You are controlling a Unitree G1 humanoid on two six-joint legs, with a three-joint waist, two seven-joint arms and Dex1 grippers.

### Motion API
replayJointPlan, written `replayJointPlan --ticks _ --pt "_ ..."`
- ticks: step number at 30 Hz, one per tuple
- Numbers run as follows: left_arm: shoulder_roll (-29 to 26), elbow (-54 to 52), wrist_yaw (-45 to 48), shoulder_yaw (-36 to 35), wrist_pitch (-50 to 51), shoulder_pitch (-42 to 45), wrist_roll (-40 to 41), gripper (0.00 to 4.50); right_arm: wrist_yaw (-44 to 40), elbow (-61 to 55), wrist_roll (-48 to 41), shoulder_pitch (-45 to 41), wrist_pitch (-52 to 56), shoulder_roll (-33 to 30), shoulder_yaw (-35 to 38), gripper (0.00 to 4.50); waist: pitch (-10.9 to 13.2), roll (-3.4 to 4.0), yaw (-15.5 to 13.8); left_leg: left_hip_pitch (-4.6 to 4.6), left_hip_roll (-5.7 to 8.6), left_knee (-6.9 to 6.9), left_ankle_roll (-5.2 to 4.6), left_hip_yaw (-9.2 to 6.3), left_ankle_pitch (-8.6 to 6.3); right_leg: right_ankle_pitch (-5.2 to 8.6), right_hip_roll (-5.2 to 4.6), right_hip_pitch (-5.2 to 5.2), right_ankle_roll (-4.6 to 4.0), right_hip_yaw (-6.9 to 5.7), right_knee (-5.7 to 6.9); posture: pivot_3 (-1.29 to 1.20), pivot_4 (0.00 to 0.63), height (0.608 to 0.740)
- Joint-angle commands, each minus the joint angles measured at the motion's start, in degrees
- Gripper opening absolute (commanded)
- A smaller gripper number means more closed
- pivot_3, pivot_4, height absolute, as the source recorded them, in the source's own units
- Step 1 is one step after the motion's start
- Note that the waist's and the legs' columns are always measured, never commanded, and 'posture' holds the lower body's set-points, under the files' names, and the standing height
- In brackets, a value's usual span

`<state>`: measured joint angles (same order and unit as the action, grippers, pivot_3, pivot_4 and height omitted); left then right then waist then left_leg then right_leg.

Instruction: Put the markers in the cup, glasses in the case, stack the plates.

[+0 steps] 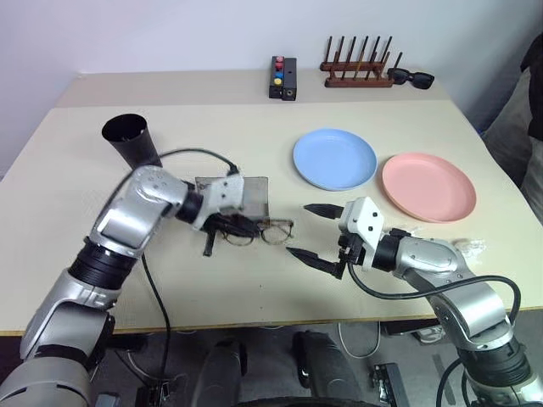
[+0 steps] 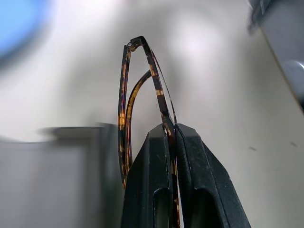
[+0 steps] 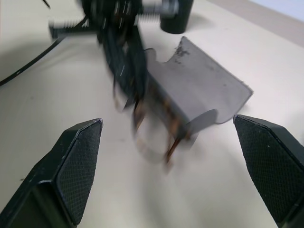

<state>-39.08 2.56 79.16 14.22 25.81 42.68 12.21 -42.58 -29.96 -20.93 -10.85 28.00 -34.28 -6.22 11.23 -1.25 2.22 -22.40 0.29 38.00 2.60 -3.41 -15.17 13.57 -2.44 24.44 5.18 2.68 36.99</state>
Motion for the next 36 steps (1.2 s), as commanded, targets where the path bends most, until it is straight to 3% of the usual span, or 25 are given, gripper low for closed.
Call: replayJointPlan --ticks 1,9,22,32,35,36 --pt "-0.45 3.86 -1.61 -3.66 -0.67 3.4 1.13 0.02 -0.14 -0.61 0.01 -0.48 -1.24 -0.27 1.12 4.5 0.0 0.0 0.0 0.0 0.0 0.0 0.0 0.0 0.0 -0.04 0.0 0.0 0.08 0.0 0.0 0.0 0.15 0.735" --pt "-2.6 22.55 -0.54 1.6 -17.0 8.8 -9.4 0.02 -0.32 -0.72 -0.14 -1.13 -1.16 0.33 0.1 4.5 0.0 0.0 0.12 0.01 0.01 -0.04 -0.03 0.01 -0.02 -0.07 0.02 0.01 0.14 -0.01 0.01 0.0 0.15 0.735" --pt "-1.29 25.24 10.52 2.09 -15.57 6.37 -7.25 0.02 0.57 -2.08 -0.42 -0.39 -0.46 0.33 0.18 4.5 0.01 -0.02 0.06 -0.03 0.0 -0.02 -0.03 0.0 -0.01 -0.08 0.01 0.03 0.14 -0.01 0.02 0.0 0.15 0.735" --pt "0.85 29.69 7.85 1.45 -16.88 7.12 -8.7 0.02 0.09 -1.32 -0.33 -0.78 -1.02 0.39 -0.18 4.5 0.01 -0.03 0.01 -0.03 0.01 -0.01 -0.03 -0.01 -0.02 -0.08 0.01 0.03 0.15 -0.01 0.02 0.0 0.15 0.735" --pt "1.2 30.42 7.13 1.25 -17.57 7.3 -8.81 0.98 -0.01 -1.27 -0.23 -0.59 -1.15 0.47 -0.31 4.5 0.01 -0.02 0.01 -0.02 0.01 -0.01 -0.03 0.0 -0.02 -0.09 0.01 0.03 0.16 -0.01 0.02 0.0 0.15 0.735" --pt "1.29 30.66 6.74 1.19 -17.97 7.35 -8.9 1.5 -0.06 -1.23 -0.2 -0.55 -1.2 0.48 -0.33 4.5 0.01 -0.02 0.03 -0.03 0.01 -0.01 -0.03 -0.01 -0.02 -0.09 0.01 0.03 0.16 -0.01 0.02 0.0 0.15 0.735"
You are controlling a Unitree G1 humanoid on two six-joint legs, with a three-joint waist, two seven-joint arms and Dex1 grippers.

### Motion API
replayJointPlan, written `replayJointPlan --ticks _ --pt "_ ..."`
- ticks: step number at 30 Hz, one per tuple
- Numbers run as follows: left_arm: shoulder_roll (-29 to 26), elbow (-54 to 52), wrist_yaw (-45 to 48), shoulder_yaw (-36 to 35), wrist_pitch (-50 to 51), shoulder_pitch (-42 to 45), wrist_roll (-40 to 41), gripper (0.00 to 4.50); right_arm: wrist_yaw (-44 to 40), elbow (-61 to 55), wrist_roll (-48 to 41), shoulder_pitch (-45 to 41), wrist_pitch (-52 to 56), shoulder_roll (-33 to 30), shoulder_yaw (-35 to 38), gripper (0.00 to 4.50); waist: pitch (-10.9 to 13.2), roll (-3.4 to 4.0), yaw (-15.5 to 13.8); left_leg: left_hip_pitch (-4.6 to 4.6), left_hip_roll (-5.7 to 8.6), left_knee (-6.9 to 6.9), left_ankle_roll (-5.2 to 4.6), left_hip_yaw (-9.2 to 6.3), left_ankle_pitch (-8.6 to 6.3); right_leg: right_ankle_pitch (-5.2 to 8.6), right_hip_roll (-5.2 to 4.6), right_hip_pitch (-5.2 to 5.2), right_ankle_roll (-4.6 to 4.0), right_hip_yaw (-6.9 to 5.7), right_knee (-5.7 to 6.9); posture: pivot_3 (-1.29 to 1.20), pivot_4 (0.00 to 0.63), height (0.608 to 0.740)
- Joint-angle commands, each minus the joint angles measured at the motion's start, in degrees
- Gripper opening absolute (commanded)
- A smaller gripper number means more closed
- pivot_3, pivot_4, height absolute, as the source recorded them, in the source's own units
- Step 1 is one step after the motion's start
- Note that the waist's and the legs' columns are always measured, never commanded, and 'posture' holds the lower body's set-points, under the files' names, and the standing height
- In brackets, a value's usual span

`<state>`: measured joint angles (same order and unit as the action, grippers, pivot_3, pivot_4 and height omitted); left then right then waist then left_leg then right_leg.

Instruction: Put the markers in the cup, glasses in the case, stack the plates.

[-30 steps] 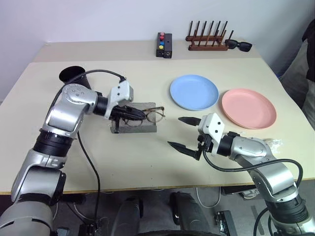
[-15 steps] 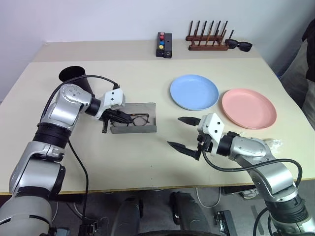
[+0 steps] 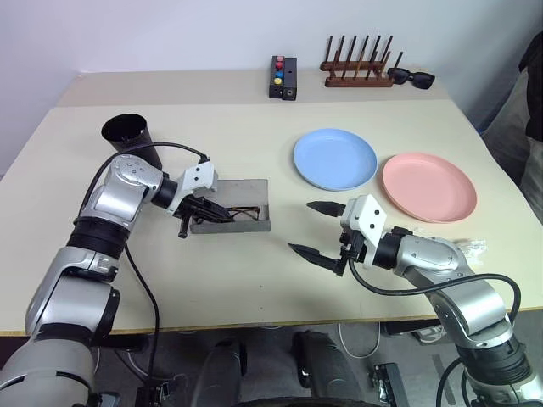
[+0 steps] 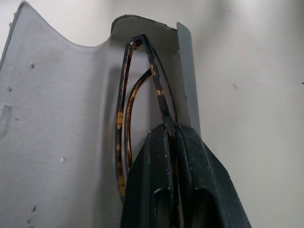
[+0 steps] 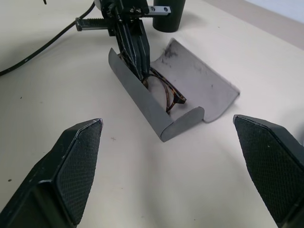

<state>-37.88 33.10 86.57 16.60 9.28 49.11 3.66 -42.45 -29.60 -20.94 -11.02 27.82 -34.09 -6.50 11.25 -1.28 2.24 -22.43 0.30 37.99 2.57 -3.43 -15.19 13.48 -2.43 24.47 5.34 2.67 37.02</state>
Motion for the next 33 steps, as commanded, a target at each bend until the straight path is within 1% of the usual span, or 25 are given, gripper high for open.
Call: replayJointPlan --ticks 1,3,9,18,19,21,22,23,25,28,33 --pt "0.22 0.31 -1.08 -1.35 -1.71 0.95 -0.3 2.0 -0.22 -1.57 -0.15 -0.33 -1.05 0.3 -0.08 4.5 0.0 0.0 0.03 0.0 0.0 0.0 0.0 0.0 0.0 0.0 0.0 0.0 0.0 0.0 0.0 0.0 0.15 0.735" --pt "0.54 0.6 -1.77 -1.95 -1.68 1.03 0.18 3.0 -0.28 -1.56 -0.1 -0.27 -1.09 0.33 -0.15 4.5 0.0 0.0 0.01 0.0 0.0 0.0 0.0 0.0 0.0 0.0 0.0 0.0 0.0 0.0 0.0 0.0 0.15 0.735" --pt "0.82 1.13 -2.52 -4.36 -0.67 2.19 2.0 3.0 -0.45 -1.41 -0.04 -0.4 -1.22 0.46 -0.36 4.5 0.0 0.0 0.04 0.0 0.0 0.0 0.0 0.0 0.0 0.0 0.0 0.0 0.0 0.0 0.01 0.0 0.15 0.735" --pt "1.43 1.56 -5.47 -9.94 1.2 5.96 5.12 3.0 -0.65 -1.04 0.07 -1.8 -1.27 0.64 -0.76 4.5 0.0 0.0 0.01 0.0 0.0 0.0 0.0 0.0 0.0 -0.01 0.0 0.0 0.01 0.0 0.01 0.0 0.15 0.735" --pt "1.77 2.0 -7.24 -11.18 2.11 6.65 5.69 2.76 -0.63 -0.98 0.09 -2.0 -1.28 0.69 -0.81 4.5 0.0 0.0 0.01 0.0 0.0 0.0 0.0 0.0 0.0 -0.01 0.0 0.0 0.02 0.0 0.01 0.0 0.15 0.735" --pt "1.85 3.44 -12.85 -13.08 0.82 7.78 4.68 2.21 -0.23 -0.62 0.44 -2.65 -1.75 1.08 -0.82 4.5 0.0 0.0 0.01 0.0 0.0 0.0 0.0 -0.01 0.0 -0.01 0.0 0.0 0.02 -0.01 0.01 0.0 0.15 0.735" --pt "1.74 3.96 -15.28 -13.2 -0.1 8.0 3.65 1.8 0.0 -0.5 0.53 -2.99 -1.85 1.31 -0.77 4.5 0.0 0.0 0.01 0.0 0.0 0.0 0.0 -0.01 0.0 -0.01 0.0 0.0 0.02 -0.01 0.01 0.0 0.15 0.735" --pt "1.52 4.22 -17.27 -12.82 -0.72 7.89 2.34 1.25 0.15 -0.43 0.64 -3.32 -1.94 1.51 -0.77 4.5 0.0 0.0 0.09 0.0 0.0 0.0 0.0 -0.02 0.0 -0.02 0.0 0.0 0.03 -0.01 0.02 0.0 0.15 0.735" --pt "0.84 3.93 -18.8 -11.18 -2.74 6.83 0.02 0.32 0.49 -0.33 0.84 -3.92 -2.04 1.88 -0.79 4.5 0.0 0.0 0.17 0.02 0.0 0.0 0.0 -0.02 0.0 -0.02 0.0 0.0 0.03 0.0 0.02 0.0 0.15 0.735" --pt "0.39 2.49 -19.83 -8.5 -4.14 3.95 -3.15 0.32 0.92 -0.14 1.26 -4.75 -2.26 2.39 -0.96 4.5 0.0 0.01 0.2 0.03 0.0 -0.02 0.0 0.0 0.0 -0.02 0.0 0.01 0.03 0.0 0.03 0.0 0.15 0.735" --pt "-0.02 -2.06 -18.05 -5.89 -3.49 -0.55 -4.49 0.32 0.88 0.01 1.7 -5.0 -2.4 2.75 -1.27 4.5 0.0 0.0 0.01 0.01 0.0 -0.01 0.0 0.0 0.0 -0.02 -0.02 0.0 0.03 0.0 0.04 0.0 0.15 0.735"
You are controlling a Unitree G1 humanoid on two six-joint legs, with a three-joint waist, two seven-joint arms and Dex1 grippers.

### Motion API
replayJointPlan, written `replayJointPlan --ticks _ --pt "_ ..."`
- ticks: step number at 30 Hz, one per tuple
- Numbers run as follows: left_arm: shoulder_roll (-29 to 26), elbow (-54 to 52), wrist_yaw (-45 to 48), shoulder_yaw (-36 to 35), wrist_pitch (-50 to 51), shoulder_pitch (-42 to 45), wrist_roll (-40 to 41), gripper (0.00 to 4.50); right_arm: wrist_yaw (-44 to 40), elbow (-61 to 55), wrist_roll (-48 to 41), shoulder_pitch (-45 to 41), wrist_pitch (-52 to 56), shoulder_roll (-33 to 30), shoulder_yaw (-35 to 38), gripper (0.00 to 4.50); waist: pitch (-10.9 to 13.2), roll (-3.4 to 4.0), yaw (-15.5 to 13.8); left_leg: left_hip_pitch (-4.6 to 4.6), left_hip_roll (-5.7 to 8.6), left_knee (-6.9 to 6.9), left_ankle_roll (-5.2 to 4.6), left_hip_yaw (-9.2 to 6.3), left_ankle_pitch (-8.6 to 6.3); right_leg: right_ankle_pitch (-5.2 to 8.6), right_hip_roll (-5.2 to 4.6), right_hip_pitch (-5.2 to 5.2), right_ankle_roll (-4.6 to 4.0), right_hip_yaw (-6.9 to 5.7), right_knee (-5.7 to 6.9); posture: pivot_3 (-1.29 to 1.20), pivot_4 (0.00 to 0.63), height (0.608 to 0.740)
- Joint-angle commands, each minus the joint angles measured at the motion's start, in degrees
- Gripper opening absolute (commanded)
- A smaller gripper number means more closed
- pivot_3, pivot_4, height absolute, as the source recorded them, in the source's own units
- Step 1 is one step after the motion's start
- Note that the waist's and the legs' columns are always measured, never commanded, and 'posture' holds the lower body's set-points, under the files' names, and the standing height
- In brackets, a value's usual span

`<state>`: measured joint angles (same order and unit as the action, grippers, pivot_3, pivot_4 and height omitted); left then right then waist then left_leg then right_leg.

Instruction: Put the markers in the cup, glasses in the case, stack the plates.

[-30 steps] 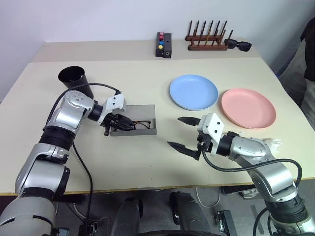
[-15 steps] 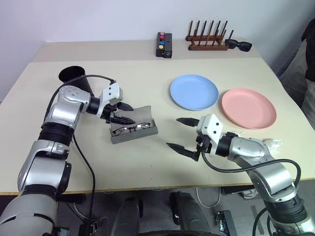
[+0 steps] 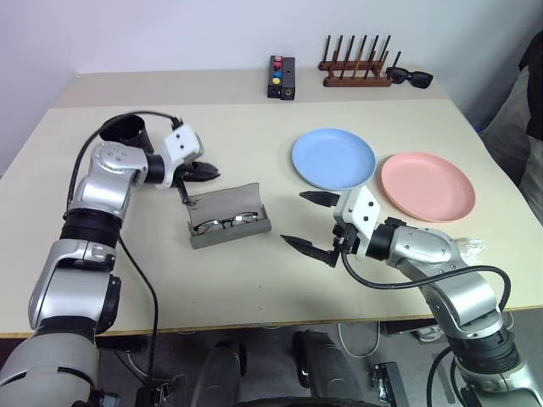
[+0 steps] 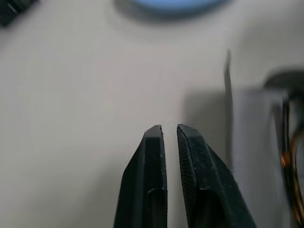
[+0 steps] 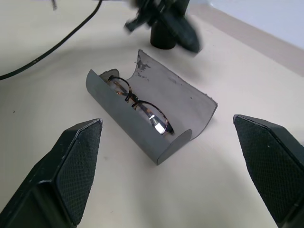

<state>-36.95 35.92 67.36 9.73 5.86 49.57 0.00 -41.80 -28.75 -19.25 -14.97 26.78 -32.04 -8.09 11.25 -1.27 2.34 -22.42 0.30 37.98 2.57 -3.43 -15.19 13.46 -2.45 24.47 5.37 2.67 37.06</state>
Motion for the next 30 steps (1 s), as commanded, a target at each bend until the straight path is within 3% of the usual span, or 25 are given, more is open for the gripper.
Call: replayJointPlan --ticks 1,13,21,30 --pt "-1.28 -5.76 1.47 1.55 -0.51 -1.93 -1.31 0.32 0.27 -0.84 0.06 -1.09 -1.38 0.76 0.28 4.5 0.0 0.0 -0.13 -0.01 0.0 0.0 0.0 -0.01 0.0 0.0 0.0 0.0 0.0 -0.01 -0.01 0.0 0.15 0.735" --pt "-4.55 -24.49 9.92 1.39 10.18 -12.32 5.81 0.32 0.69 -1.42 0.05 -0.65 -0.91 1.21 0.15 4.5 0.0 0.01 0.03 0.01 -0.02 0.0 0.0 0.0 0.0 0.01 -0.01 0.0 -0.02 0.0 0.01 0.0 0.15 0.735" --pt "-4.46 -27.72 5.65 0.77 11.08 -15.55 5.17 0.32 0.45 -0.96 0.15 -0.74 -0.99 1.43 -0.06 4.5 -0.01 0.01 -0.03 0.02 -0.02 0.0 0.0 0.0 0.0 0.01 -0.02 -0.01 -0.02 0.0 0.0 0.0 0.15 0.735" --pt "0.06 -28.69 -3.22 -8.99 11.74 -13.94 12.8 0.32 3.1 3.39 5.06 -2.42 -2.18 0.48 0.18 4.5 0.0 0.01 -0.07 0.01 -0.02 0.01 0.0 -0.01 0.0 0.0 -0.02 0.0 -0.02 0.0 0.0 0.0 0.15 0.735"
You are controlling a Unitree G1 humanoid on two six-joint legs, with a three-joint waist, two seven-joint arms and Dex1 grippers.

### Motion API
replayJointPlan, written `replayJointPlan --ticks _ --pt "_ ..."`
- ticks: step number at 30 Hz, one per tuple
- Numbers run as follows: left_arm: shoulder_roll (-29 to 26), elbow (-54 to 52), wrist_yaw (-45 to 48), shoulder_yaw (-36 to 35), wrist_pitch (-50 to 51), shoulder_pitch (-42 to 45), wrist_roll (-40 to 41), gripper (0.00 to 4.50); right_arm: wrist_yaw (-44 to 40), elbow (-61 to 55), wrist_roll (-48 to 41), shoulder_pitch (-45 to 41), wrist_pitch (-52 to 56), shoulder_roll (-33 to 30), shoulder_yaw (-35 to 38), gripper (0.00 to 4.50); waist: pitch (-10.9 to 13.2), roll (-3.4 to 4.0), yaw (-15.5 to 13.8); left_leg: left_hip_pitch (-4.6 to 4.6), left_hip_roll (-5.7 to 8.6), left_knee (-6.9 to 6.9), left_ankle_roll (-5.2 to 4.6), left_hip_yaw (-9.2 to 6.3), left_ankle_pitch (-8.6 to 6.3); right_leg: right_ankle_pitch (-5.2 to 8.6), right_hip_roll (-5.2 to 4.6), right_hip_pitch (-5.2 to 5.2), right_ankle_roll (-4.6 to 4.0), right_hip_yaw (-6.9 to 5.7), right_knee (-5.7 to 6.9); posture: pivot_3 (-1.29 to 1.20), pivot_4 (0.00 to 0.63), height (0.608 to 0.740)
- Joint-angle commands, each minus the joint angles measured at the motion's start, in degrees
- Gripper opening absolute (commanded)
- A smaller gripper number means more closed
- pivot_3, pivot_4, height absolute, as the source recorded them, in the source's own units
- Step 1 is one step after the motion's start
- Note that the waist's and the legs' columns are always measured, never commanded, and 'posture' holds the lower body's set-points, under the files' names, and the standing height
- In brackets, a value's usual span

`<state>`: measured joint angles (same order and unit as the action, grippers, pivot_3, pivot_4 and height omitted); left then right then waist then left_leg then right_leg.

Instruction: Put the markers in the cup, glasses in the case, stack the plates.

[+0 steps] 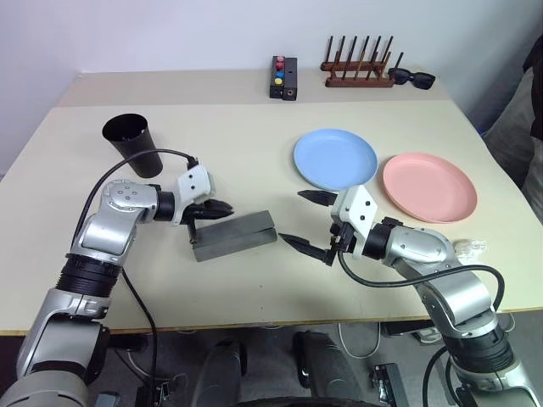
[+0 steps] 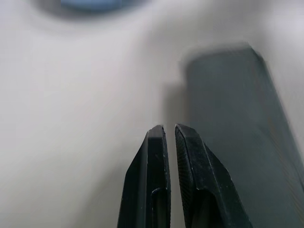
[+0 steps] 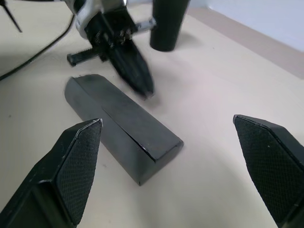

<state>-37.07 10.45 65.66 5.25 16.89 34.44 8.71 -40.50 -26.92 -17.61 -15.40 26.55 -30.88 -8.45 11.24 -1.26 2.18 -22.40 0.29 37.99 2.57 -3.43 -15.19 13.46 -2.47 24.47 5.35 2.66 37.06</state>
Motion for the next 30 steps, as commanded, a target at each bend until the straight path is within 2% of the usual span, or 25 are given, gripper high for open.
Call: replayJointPlan --ticks 1,4,11,18,24,26,30 --pt "0.19 -5.08 -1.4 -5.2 1.56 0.32 5.5 0.32 3.68 4.4 6.61 -3.26 -2.91 -1.1 0.33 4.5 0.0 0.0 0.17 0.0 0.0 0.0 0.0 0.0 0.0 0.0 0.0 0.0 0.0 0.0 0.0 0.0 0.15 0.735" --pt "-0.13 -10.3 -0.49 -6.41 5.41 -2.79 9.72 0.32 8.73 13.91 15.24 -7.46 -5.72 -2.42 -0.69 4.5 0.0 0.0 0.29 0.03 0.0 0.0 0.0 0.06 0.0 -0.01 -0.03 0.0 -0.01 0.01 0.0 0.0 0.15 0.735" --pt "0.76 -19.76 -2.11 -6.26 11.2 -8.86 15.83 0.32 10.11 29.03 26.13 -11.53 -16.79 -6.27 -3.43 4.5 0.0 0.01 0.14 0.02 0.01 -0.07 0.0 0.04 0.0 -0.01 -0.03 0.02 -0.01 0.01 -0.02 0.0 0.15 0.735" --pt "3.94 -26.45 -6.93 -4.29 14.5 -12.82 18.05 0.32 9.54 32.69 26.77 -11.25 -21.25 -8.31 -0.34 4.5 0.0 0.01 0.2 0.03 0.03 -0.05 0.0 0.06 0.0 -0.01 -0.05 0.01 -0.01 0.03 0.0 0.0 0.15 0.735" --pt "6.18 -27.93 -9.31 -1.91 15.29 -13.31 18.21 0.32 11.42 38.51 32.44 -12.49 -27.8 -9.41 -2.69 4.5 0.0 0.01 0.26 0.05 0.03 -0.05 0.0 0.07 0.0 -0.01 -0.03 0.0 -0.02 0.04 0.0 0.0 0.15 0.735" --pt "6.24 -27.76 -9.63 -1.6 14.86 -13.22 17.91 0.32 11.94 39.57 32.84 -12.87 -27.16 -9.3 -1.6 4.5 0.0 0.01 0.25 0.05 0.05 -0.04 0.0 0.09 0.0 -0.01 -0.04 0.0 -0.02 0.06 -0.01 0.0 0.15 0.735" --pt "6.45 -27.7 -10.47 -1.8 15.06 -12.98 18.75 0.32 12.64 38.07 31.41 -12.07 -19.12 -9.41 2.9 4.5 0.0 0.01 0.2 0.05 0.05 -0.04 0.01 0.08 0.0 -0.01 -0.04 0.0 -0.02 0.07 -0.01 0.0 0.15 0.735"
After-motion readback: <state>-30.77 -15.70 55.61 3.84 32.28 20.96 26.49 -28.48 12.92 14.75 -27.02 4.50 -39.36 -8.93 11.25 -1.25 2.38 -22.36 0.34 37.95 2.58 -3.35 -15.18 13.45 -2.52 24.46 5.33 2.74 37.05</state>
